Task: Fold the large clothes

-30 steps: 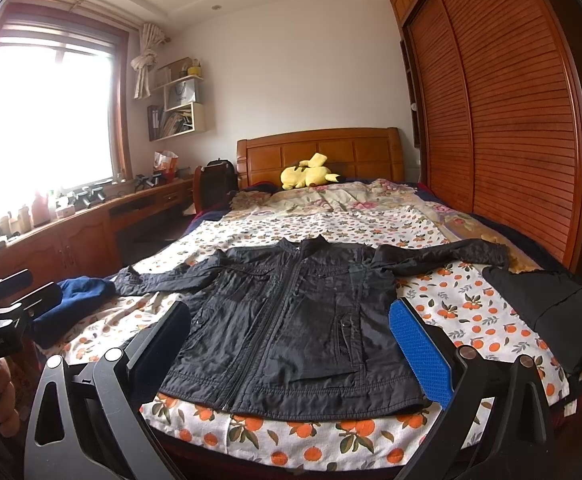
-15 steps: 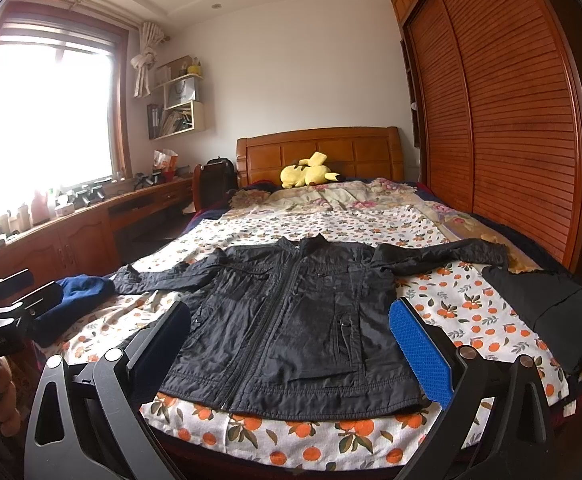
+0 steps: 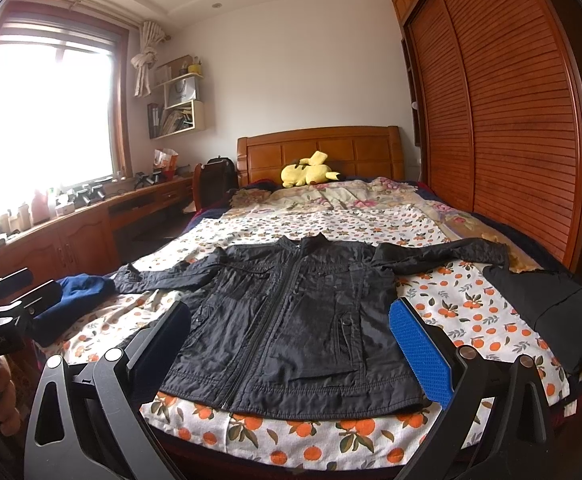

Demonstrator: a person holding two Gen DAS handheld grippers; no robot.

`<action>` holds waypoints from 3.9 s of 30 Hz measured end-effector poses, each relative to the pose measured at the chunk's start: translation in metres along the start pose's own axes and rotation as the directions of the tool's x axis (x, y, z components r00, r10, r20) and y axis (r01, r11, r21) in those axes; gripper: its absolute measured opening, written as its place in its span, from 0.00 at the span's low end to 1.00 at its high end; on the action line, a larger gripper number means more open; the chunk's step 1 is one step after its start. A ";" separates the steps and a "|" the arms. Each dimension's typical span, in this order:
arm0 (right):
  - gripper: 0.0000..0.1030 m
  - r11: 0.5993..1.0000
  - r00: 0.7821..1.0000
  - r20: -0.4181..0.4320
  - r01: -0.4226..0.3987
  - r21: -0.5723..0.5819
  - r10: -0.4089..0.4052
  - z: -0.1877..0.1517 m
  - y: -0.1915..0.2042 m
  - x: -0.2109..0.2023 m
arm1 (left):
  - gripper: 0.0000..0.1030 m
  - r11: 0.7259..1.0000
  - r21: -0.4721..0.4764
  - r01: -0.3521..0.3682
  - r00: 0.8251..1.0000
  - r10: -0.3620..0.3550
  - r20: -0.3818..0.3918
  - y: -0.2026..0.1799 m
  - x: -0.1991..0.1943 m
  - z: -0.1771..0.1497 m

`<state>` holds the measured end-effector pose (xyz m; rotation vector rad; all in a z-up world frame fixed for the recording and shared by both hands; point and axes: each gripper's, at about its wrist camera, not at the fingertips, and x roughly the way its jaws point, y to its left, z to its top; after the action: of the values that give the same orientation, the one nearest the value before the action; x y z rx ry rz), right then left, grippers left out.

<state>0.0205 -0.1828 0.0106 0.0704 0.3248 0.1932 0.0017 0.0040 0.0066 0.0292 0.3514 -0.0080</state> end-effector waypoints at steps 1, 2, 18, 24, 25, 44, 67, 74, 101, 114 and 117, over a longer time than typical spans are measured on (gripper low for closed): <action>0.93 1.000 1.000 0.000 0.003 -0.002 -0.003 0.000 0.000 0.000 | 0.98 1.000 -0.001 0.001 1.000 -0.001 0.000 0.000 0.000 0.000; 0.93 1.000 1.000 -0.001 0.003 -0.003 -0.003 0.000 0.000 0.000 | 0.98 1.000 -0.001 0.001 1.000 -0.001 0.000 0.000 0.001 0.000; 0.93 1.000 1.000 -0.011 -0.001 -0.005 0.001 -0.007 0.005 0.004 | 0.98 1.000 -0.003 -0.007 1.000 0.007 -0.008 0.003 0.005 -0.002; 0.93 1.000 0.999 -0.038 -0.009 -0.019 0.008 -0.014 0.011 0.019 | 0.98 1.000 -0.009 -0.021 0.999 0.021 -0.030 0.007 0.017 -0.013; 0.93 1.000 0.999 -0.042 -0.011 -0.020 0.010 -0.015 0.011 0.021 | 0.98 1.000 -0.010 -0.022 0.999 0.022 -0.032 0.007 0.018 -0.014; 0.93 0.997 0.995 -0.083 -0.055 -0.063 0.050 -0.013 0.032 0.087 | 0.98 0.995 -0.057 -0.081 0.990 0.074 -0.124 0.055 0.077 -0.041; 0.93 0.985 0.981 -0.142 -0.148 -0.083 0.135 -0.013 0.057 0.212 | 0.98 0.985 -0.072 -0.154 0.960 0.132 -0.245 0.108 0.174 -0.067; 0.93 0.982 0.973 -0.184 -0.157 -0.106 0.136 -0.020 0.073 0.252 | 0.98 0.978 -0.104 -0.181 0.946 0.144 -0.292 0.135 0.207 -0.079; 0.93 0.975 0.955 -0.217 -0.218 -0.050 0.203 -0.016 0.079 0.358 | 0.98 0.969 -0.135 -0.209 0.907 0.141 -0.397 0.237 0.345 -0.044; 0.93 0.968 0.929 -0.300 -0.244 -0.058 0.216 -0.047 0.089 0.382 | 0.75 0.918 -0.279 -0.281 0.853 0.106 -0.511 0.309 0.427 -0.046; 0.93 0.968 0.928 -0.303 -0.244 -0.059 0.216 -0.049 0.089 0.383 | 0.74 0.897 -0.313 -0.311 0.832 0.097 -0.546 0.325 0.442 -0.054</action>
<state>0.3448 -0.0169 -0.1460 -0.0162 0.6057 0.4554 0.4025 0.3296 -0.1871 -0.3372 0.8912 0.2965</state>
